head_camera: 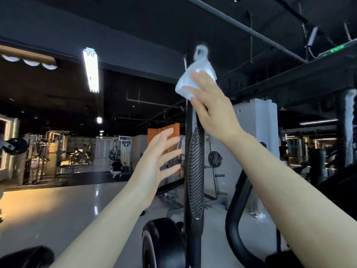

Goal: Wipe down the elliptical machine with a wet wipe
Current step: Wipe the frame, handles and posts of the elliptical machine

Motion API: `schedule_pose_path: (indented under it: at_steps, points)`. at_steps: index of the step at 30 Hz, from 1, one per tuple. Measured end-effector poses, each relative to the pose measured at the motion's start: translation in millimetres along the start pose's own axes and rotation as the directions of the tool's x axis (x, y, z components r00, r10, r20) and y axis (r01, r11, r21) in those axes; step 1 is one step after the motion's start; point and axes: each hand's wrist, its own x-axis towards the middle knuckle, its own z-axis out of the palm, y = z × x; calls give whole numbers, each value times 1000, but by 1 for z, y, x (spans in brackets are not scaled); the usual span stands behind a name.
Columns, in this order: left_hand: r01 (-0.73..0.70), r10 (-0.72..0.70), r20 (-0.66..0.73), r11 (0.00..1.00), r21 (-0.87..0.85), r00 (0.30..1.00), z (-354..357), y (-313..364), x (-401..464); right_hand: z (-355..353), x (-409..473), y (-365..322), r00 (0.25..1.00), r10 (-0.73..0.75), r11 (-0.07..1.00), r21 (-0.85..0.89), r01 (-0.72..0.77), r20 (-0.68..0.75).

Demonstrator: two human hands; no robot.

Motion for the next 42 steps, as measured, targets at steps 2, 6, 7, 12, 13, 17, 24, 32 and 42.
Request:
schedule_pose_path:
  at_steps: [2,6,7,12,13,17,24,32,42]
  points:
    - [30,-30,4,999,-22,1000,-1,-6,-6,12,-32,-4,999,20,996,89,-23,31]
    - [44,-44,-28,999,-24,999,-4,-13,-19,25,-116,-28,992,103,951,284,-120,75]
    - [49,-49,-36,999,-22,998,-4,-15,-22,27,-136,-34,988,121,945,294,-144,95]
    - [118,-118,3,992,48,993,0,-33,-42,45,-238,-61,977,131,944,278,-175,171]
    - [126,-127,20,990,69,992,2,-37,-47,48,-252,-66,975,138,944,277,-182,173]
    - [154,-158,44,984,94,986,3,-46,-60,49,-285,-78,960,195,939,246,-241,199]
    - [151,-155,36,983,103,987,1,-47,-65,27,-290,-91,834,542,721,454,-524,101]
    - [86,-89,16,987,134,996,17,-46,-61,46,-252,-104,764,639,589,583,-560,89]
    - [-94,110,-30,934,345,993,45,-17,-25,20,-203,-79,561,811,201,820,-536,168]
